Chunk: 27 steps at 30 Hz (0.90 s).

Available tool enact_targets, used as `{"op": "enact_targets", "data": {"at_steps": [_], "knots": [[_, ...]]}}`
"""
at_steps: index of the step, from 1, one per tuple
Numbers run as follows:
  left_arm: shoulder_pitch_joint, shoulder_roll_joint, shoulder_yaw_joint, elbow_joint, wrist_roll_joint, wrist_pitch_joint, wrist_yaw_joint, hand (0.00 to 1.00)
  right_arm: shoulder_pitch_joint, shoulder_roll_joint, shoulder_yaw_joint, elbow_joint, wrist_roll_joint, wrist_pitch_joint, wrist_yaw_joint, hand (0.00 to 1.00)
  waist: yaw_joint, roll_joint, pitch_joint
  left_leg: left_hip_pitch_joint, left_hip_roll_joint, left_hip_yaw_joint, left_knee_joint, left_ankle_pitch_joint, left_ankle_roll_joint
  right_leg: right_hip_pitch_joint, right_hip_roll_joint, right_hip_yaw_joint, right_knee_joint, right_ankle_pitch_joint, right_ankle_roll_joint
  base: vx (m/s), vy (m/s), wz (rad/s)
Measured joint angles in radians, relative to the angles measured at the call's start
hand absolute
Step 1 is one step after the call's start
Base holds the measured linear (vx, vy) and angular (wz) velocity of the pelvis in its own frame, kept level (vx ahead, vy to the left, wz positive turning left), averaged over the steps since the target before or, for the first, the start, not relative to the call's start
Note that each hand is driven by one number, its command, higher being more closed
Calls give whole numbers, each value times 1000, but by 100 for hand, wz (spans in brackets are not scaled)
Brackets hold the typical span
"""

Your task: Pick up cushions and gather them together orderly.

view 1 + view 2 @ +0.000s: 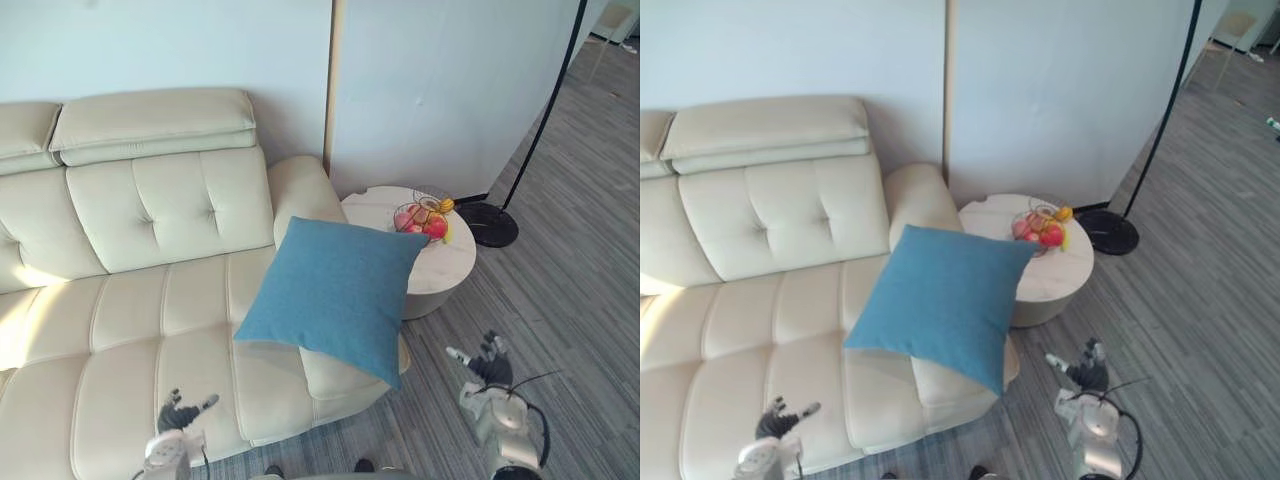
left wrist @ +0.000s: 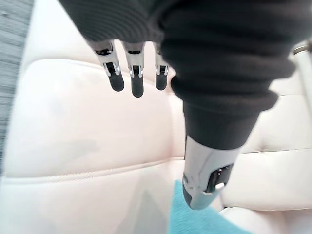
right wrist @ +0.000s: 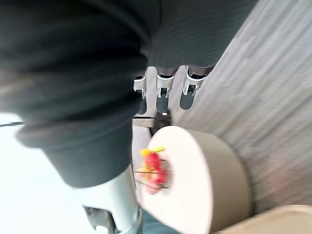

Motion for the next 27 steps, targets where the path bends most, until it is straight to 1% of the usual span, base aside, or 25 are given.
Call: {"op": "enact_targets", "data": {"at_steps": [2,4,7,9,10,13,14,16,18,19,20,22,25,27], "knots": [[-27,12,-1,-33,-20,-3,2,0,-36,-13,1,0,14,-4,-11,0,0,7,4,-7,-1,-1,-2,0,0,-2,2,-1,-14,7,1,46,3,2],[-77,27,-5,-51,-52,-17,3,0,-88,-19,13,2,54,-5,-18,0,2,12,9,-31,-2,-4,-2,0,0,-18,3,-9,-28,14,2,48,1,4],[-164,71,-55,-53,-91,-27,13,0,-164,-33,63,10,118,-13,-20,0,6,15,27,-75,-7,-7,5,7,1,-63,4,-13,-29,22,-6,44,1,1],[-242,90,-74,-53,-99,-29,23,0,-222,-40,89,23,139,-16,-23,0,8,14,59,-112,-5,-12,19,10,1,-92,4,-15,-27,28,-12,-5,-7,6],[-302,105,-93,-52,-116,-37,25,0,-273,-46,105,49,159,-23,-24,0,15,11,84,-148,-4,-13,37,10,1,-120,3,-15,-19,32,-16,-48,-12,4],[-454,142,-148,-45,-140,-44,37,0,-392,-62,144,104,161,-27,-27,0,31,4,148,-245,0,-13,91,10,1,-211,-2,-10,18,38,-26,-86,-20,0],[-518,154,-165,-27,-152,-52,43,0,-445,-74,163,136,163,-26,-28,0,34,4,180,-282,2,-12,119,10,2,-241,-5,-4,35,40,-28,-105,-24,-2],[-599,167,-183,10,-176,-65,45,0,-510,-82,168,168,176,-24,-37,0,40,1,218,-331,6,-2,158,10,2,-290,-10,17,66,41,-30,-88,-12,-7],[-672,170,-194,39,-196,-66,47,0,-560,-81,168,168,199,-23,-52,0,43,0,238,-400,13,7,217,2,11,-361,-17,41,119,41,-30,-71,0,-11],[-695,171,-203,46,-199,-66,50,0,-571,-82,168,168,201,-23,-56,0,43,0,250,-414,16,12,235,-3,15,-373,-17,50,135,41,-30,-78,19,-11],[-729,172,-220,50,-208,-66,61,0,-589,-81,173,167,210,-23,-63,0,43,-3,264,-440,24,26,272,-13,21,-396,-17,64,158,41,-30,-77,27,-14],[-769,170,-234,50,-214,-66,62,0,-616,-80,192,162,233,-23,-67,0,45,-4,270,-489,39,32,329,-45,24,-438,-10,76,182,41,-30,-95,28,-21],[-877,143,-268,77,-219,-66,60,0,-687,-72,221,161,253,-25,-82,0,45,-7,274,-596,57,48,418,-79,28,-526,-6,92,214,41,-30,-122,35,-17],[-924,118,-276,93,-234,-67,60,0,-731,-52,243,160,279,-26,-86,0,43,-9,289,-640,78,54,474,-107,29,-550,6,98,216,41,-30,-137,13,-20]]}}
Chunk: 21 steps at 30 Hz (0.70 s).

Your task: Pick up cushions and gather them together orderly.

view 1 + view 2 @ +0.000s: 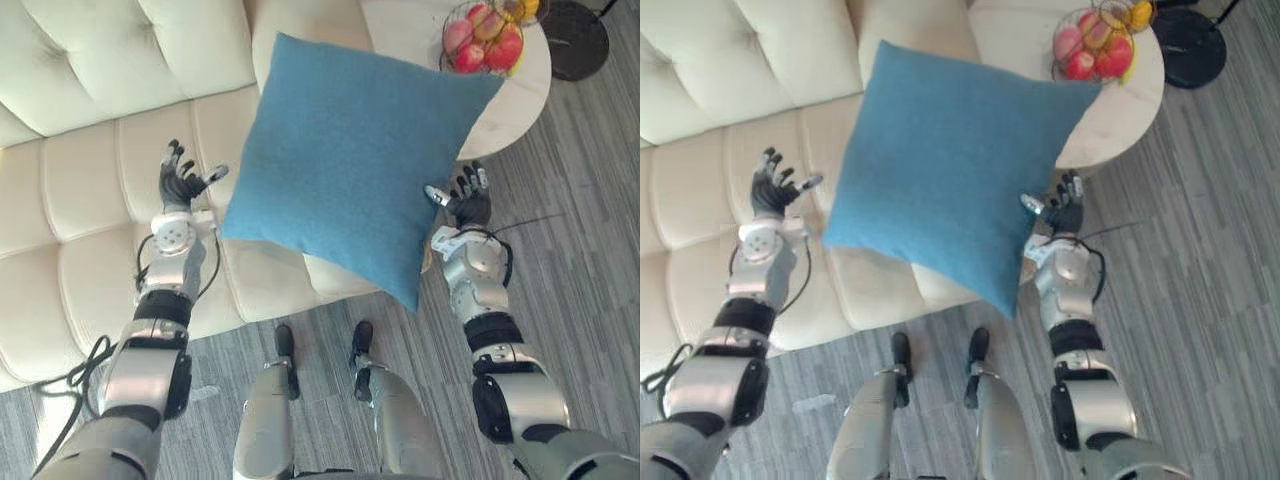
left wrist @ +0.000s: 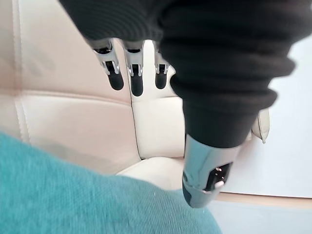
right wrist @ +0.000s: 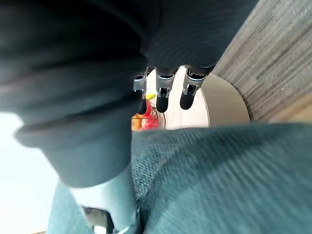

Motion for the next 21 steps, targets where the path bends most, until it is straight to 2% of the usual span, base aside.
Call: {"op": "enact_targets", "data": {"at_steps": [4,8,9,10,12,16,21], "knots": [[-79,-65,-17,43,-21,-4,4,0,-86,44,49,-1,47,-18,-8,0,-1,-1,1,-126,42,5,80,-22,3,-94,28,4,0,29,-12,-121,-1,-21],[-132,-82,5,74,-41,-26,24,0,-151,73,70,0,88,-25,-25,0,-1,-4,2,-188,66,4,109,-19,0,-136,49,4,-21,60,-15,-55,-40,-14],[-140,-84,9,74,-41,-28,26,100,-170,79,72,0,109,-28,-31,0,-1,-4,2,-199,69,4,110,-17,0,-144,52,5,-30,70,-15,-27,-31,-4],[-141,-84,10,74,-40,-29,28,100,-177,83,73,-1,113,-30,-34,100,-1,-4,2,-204,70,5,110,-15,0,-147,54,5,-36,75,-15,-29,-28,-9],[-156,-92,12,74,-38,-35,45,100,-198,93,80,-1,125,-39,-41,100,-1,-4,2,-227,77,4,115,-12,1,-150,63,5,-75,105,-12,-27,-22,-8],[-159,-92,20,73,-42,-37,51,100,-207,91,85,-1,147,-43,-42,100,-2,-8,4,-233,78,4,119,-10,3,-148,65,5,-87,114,-13,-9,-10,0],[-158,-92,17,-1,-131,-44,93,100,-213,91,115,-47,146,-56,-44,100,-5,-26,2,-220,62,-7,69,32,-6,-140,59,-11,-108,128,-24,-9,-47,12]]}}
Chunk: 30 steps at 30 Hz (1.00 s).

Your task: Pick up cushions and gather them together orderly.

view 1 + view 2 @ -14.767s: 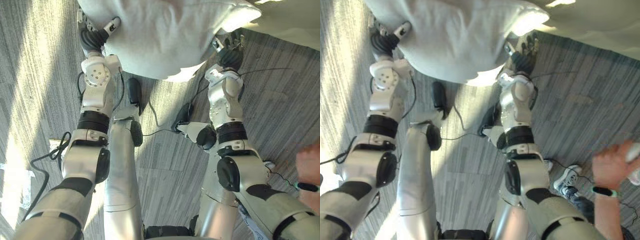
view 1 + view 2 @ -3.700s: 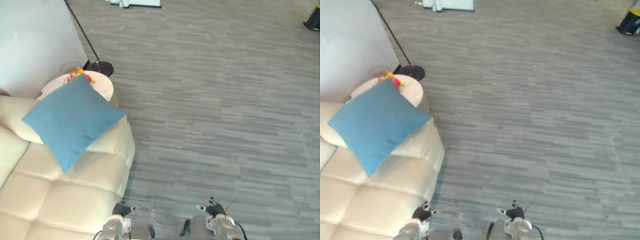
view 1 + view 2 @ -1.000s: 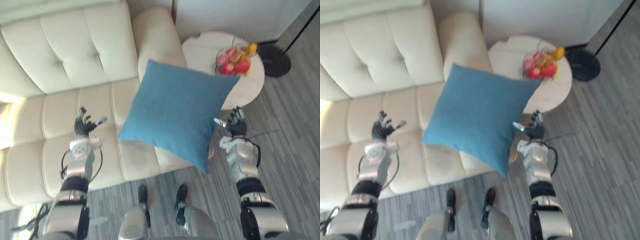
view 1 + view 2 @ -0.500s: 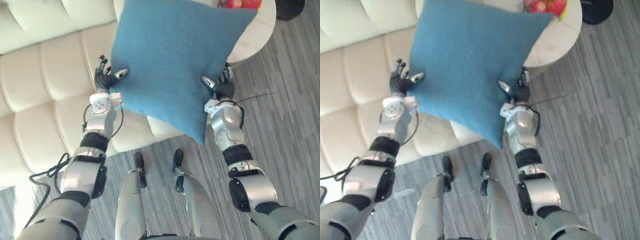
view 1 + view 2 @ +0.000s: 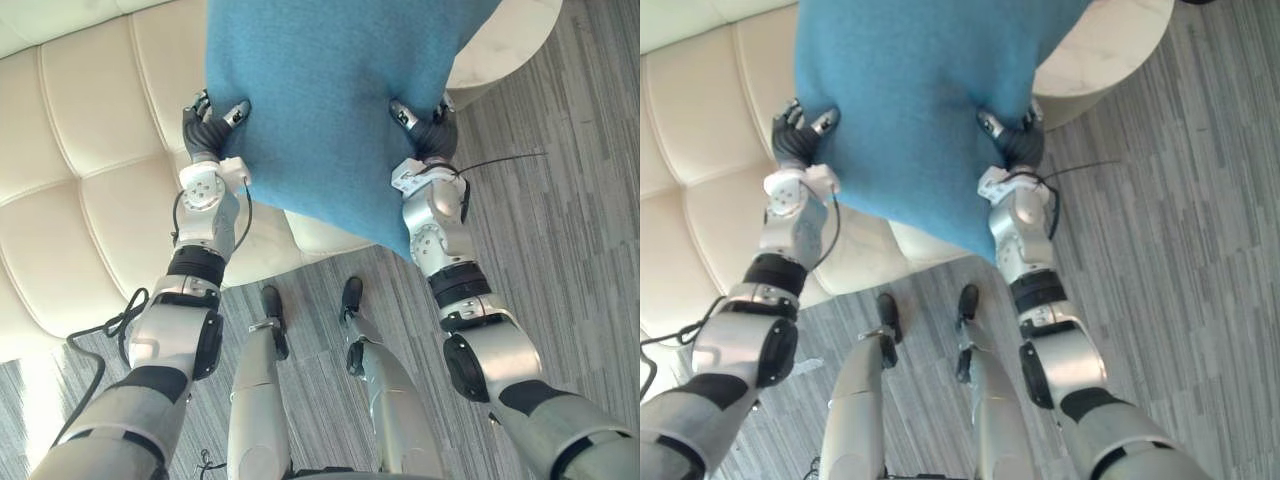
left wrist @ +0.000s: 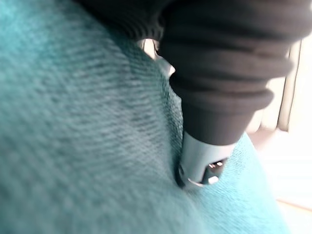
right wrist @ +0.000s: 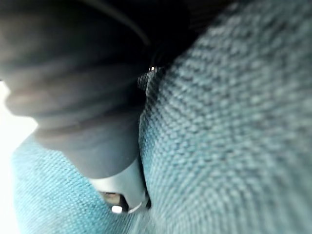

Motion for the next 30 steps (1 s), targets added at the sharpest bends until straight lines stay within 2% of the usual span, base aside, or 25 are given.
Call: {"op": "enact_targets", "data": {"at_steps": [4,9,13,15,19,24,30], "knots": [[50,-20,-19,-93,-30,-3,29,100,34,4,1,-2,-1,-2,-1,100,-2,-6,2,81,-12,-18,-68,30,-14,66,-1,-16,-13,-2,0,27,-71,21],[136,-50,-62,-293,-65,-33,60,100,157,8,2,-124,-2,-9,-4,100,8,-8,1,166,-35,-29,-155,65,-27,125,-14,-30,-11,-31,-6,43,-50,18],[252,-94,-93,-451,-65,-48,66,100,303,30,1,-227,-4,-11,-9,100,8,-8,1,259,-42,-46,-181,68,-31,200,-22,-52,29,-77,-8,96,-43,22],[366,-124,-117,-582,-65,-74,65,100,422,44,2,-336,-33,-23,-11,100,9,-11,-7,329,-57,-49,-213,67,-34,242,-40,-65,72,-128,-7,73,-33,22],[558,-194,-152,-749,-64,-119,65,100,573,48,20,-470,-83,-47,-11,100,8,-10,-30,396,-76,-54,-267,76,-41,290,-54,-74,77,-153,-2,80,-8,15],[893,-220,-225,-853,-82,-124,63,100,822,49,90,-556,-177,-39,-10,100,-3,-8,-148,547,-108,-74,-427,123,-44,405,-63,-95,16,-166,12,146,17,17],[1108,-186,-260,-903,-84,-125,45,100,944,34,159,-618,-277,-39,7,100,-6,4,-215,661,-127,-85,-483,130,-43,523,-66,-107,-31,-173,22,72,24,10]]}}
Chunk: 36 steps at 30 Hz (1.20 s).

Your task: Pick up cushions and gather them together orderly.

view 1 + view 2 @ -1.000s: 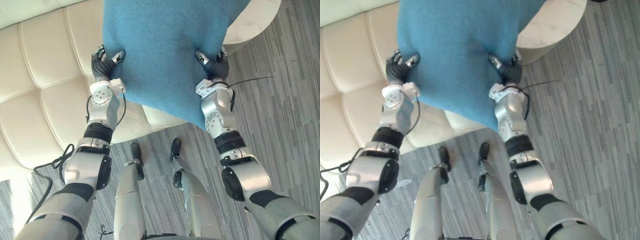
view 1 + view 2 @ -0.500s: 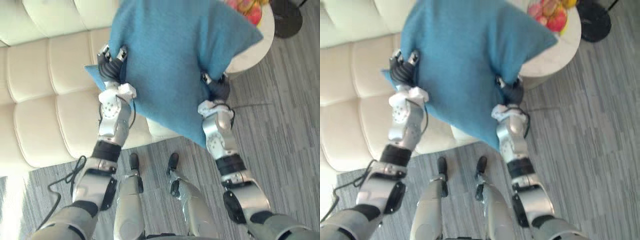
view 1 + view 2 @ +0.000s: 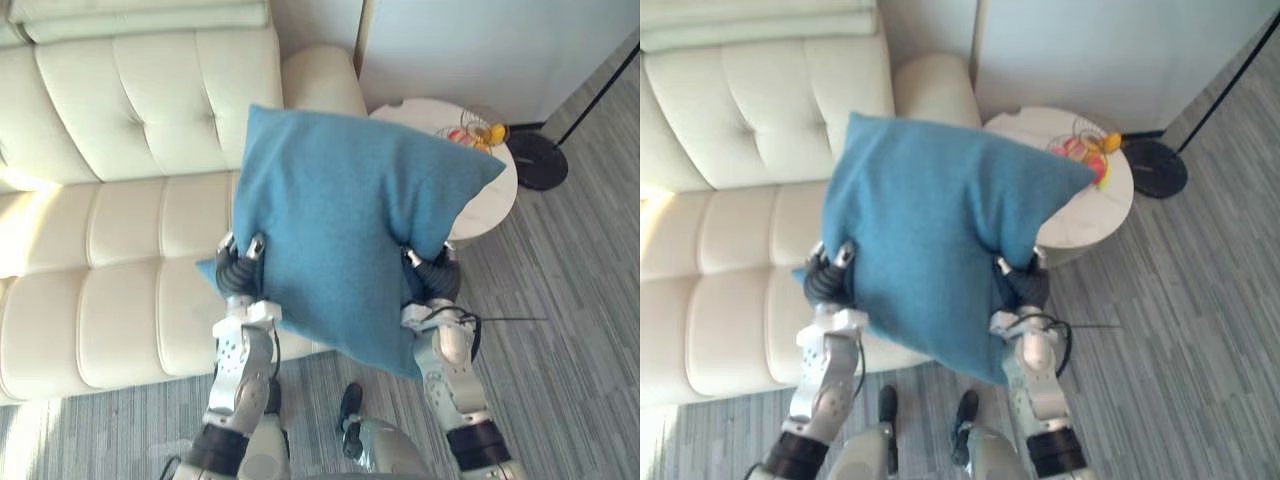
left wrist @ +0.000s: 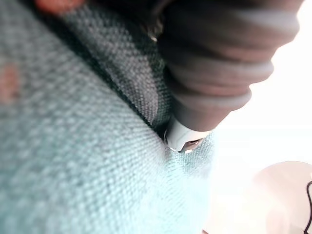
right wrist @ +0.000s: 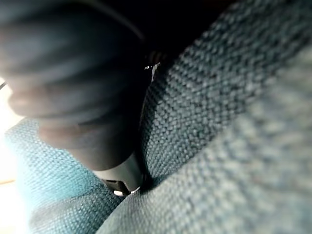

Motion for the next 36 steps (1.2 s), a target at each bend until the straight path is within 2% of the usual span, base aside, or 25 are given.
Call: {"op": "enact_targets", "data": {"at_steps": [7,11,12,13,15,16,18,19,20,21,22,23,24,25,26,27,28,29,30,31,32,33,34,35,36], "knots": [[130,18,-37,-45,0,0,-5,100,54,-48,53,-81,-81,-1,2,100,-1,26,-61,65,-17,-75,-15,1,3,118,-9,-59,-36,-6,11,-2,20,31],[131,35,-57,-45,0,-6,-5,100,40,-73,59,-84,-91,-19,-8,100,-3,47,-68,-26,-45,-188,100,-3,-3,152,-34,-211,-13,-27,18,-82,15,107],[132,34,-57,-45,0,-2,-5,100,24,-81,66,-76,-104,-19,-13,100,2,61,-66,-67,-31,-160,128,-26,-19,148,-43,-254,-6,-25,14,-149,47,96],[132,34,-57,-45,0,-1,-5,100,22,-81,67,-75,-108,-18,-15,100,10,65,-68,-79,-18,-128,137,-53,0,148,-45,-271,-6,-25,14,-164,72,74],[146,35,-57,-41,0,-2,-5,100,-5,-81,73,-57,-120,-15,-20,100,23,70,-68,-131,98,155,333,-131,100,149,-91,-316,2,-20,13,-105,121,53],[149,35,-57,-39,-1,-1,-5,100,-10,-81,74,-50,-120,-15,-20,100,22,69,-68,-128,115,187,359,-137,108,151,-102,-319,5,-18,16,-45,202,37],[157,29,-64,-38,-4,1,-5,100,-19,-94,73,-43,-120,-13,-20,100,7,75,-86,-87,229,365,446,-172,98,158,-163,-347,-12,25,62,-10,321,39],[157,28,-65,-38,-8,0,-6,100,-19,-98,73,-43,-119,-14,-20,100,0,83,-91,-80,247,391,448,-177,95,159,-169,-354,-19,35,69,26,467,66],[154,26,-78,-38,-20,-3,-8,100,-20,-117,68,-43,-118,-21,-20,100,-30,105,-108,-57,294,475,441,-181,93,162,-191,-390,-36,69,103,56,476,90],[148,19,-92,-36,-20,-4,-12,100,-20,-133,58,-42,-116,-28,-20,100,-53,122,-119,-53,297,495,401,-169,-6,165,-205,-414,-51,103,141,63,579,102],[137,28,-95,-29,-21,-3,-14,100,-20,-122,53,-32,-113,-26,-20,100,-53,97,-120,-62,247,479,392,-168,-25,166,-240,-419,-74,136,136,60,488,80],[138,42,-95,-23,-25,-4,-14,100,-19,-106,53,-21,-112,-20,-19,100,-53,68,-129,-82,214,468,397,-172,-7,166,-255,-423,-90,156,128,57,348,50],[138,49,-95,-19,-31,-2,-14,100,-19,-99,53,-17,-111,-17,-18,100,-53,55,-134,-95,201,456,400,-176,0,168,-257,-425,-91,156,128,143,409,73],[135,61,-95,10,-41,3,-14,100,-22,-84,50,-2,-111,-8,-12,100,-43,32,-143,-135,176,416,437,-200,41,180,-273,-453,-63,166,136,118,228,68],[135,62,-95,18,-41,3,-14,100,-22,-80,48,0,-111,-7,-8,100,-41,29,-138,-138,168,408,443,-205,47,180,-288,-458,-40,168,134,168,426,94],[136,63,-97,45,-41,10,-18,100,-14,-73,46,1,-110,0,1,100,-35,30,-128,-130,132,380,439,-218,68,154,-351,-444,100,169,104,87,348,73],[139,72,-98,54,-41,19,-23,100,-15,-69,46,11,-109,2,12,100,-33,40,-118,-105,115,361,405,-222,75,89,-384,-334,248,111,-1,100,407,75],[140,79,-97,54,-40,20,-24,100,-14,-65,46,17,-108,2,15,100,-36,45,-114,-102,110,349,390,-221,77,61,-372,-266,296,62,-5,63,232,69],[141,99,-97,53,-40,20,-27,100,-16,-53,46,35,-103,2,22,100,-41,41,-106,-81,92,325,350,-216,82,-9,-294,-75,390,-45,34,76,161,67],[144,105,-97,53,-40,20,-29,100,-14,-47,46,43,-97,2,27,100,-41,38,-98,-55,74,312,314,-211,87,-47,-213,28,403,-97,64,77,109,59],[145,105,-97,54,-40,20,-30,100,-14,-45,46,43,-96,2,28,100,-41,35,-97,-45,67,311,303,-209,89,-57,-194,44,400,-105,68,76,21,34],[149,107,-97,53,-40,20,-32,100,-17,-44,47,42,-97,1,35,100,-41,23,-97,-17,36,314,262,-198,84,-91,-143,44,364,-117,62,72,2,14],[150,107,-97,53,-40,19,-33,100,-19,-45,47,42,-97,0,36,100,-41,22,-97,-11,30,317,254,-193,77,-101,-131,34,347,-115,59,109,-28,7],[150,110,-97,53,-40,20,-36,100,-25,-49,50,42,-97,-1,38,100,-43,20,-96,-1,19,324,247,-194,75,-126,-103,-5,290,-95,33,134,-52,-8],[150,113,-97,51,-40,20,-41,100,-33,-56,53,43,-97,-1,38,100,-45,14,-94,6,11,330,254,-212,61,-144,-77,-60,198,-38,-4,139,-68,-10]]}}
